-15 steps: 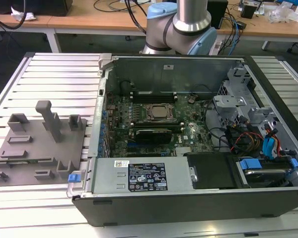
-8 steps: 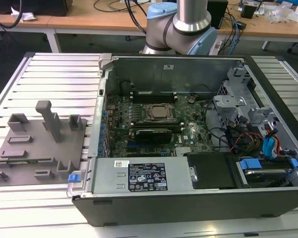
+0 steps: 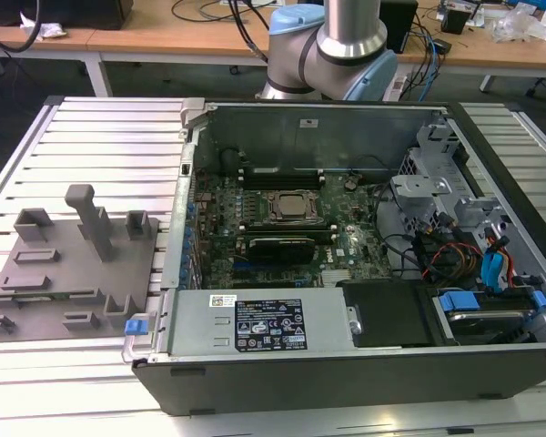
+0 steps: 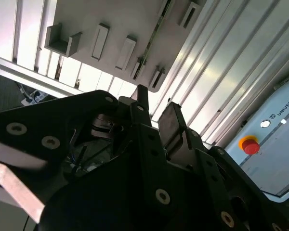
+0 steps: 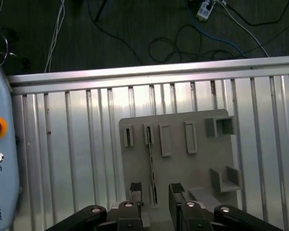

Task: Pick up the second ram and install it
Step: 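Pick up the second ram and move it above second insertion slot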

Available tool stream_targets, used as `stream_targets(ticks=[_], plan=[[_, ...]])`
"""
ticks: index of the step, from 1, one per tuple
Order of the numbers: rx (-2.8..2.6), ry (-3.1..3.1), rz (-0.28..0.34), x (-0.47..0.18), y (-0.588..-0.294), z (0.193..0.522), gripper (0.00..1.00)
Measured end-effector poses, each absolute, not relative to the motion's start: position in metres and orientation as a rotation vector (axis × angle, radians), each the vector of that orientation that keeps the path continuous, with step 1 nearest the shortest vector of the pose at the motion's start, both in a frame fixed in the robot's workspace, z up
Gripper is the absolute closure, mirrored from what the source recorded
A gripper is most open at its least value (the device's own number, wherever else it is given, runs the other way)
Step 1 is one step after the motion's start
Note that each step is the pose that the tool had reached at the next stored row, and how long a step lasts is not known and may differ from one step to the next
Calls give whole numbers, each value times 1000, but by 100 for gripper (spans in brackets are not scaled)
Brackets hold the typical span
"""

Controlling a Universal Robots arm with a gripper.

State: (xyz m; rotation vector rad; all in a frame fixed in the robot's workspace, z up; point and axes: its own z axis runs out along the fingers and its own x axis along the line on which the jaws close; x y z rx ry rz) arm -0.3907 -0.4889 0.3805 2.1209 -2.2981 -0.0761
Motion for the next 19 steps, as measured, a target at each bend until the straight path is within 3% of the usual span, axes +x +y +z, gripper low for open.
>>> stream_targets(ticks=[19], plan=[[2127, -2292, -76, -391, -489, 361, 64]])
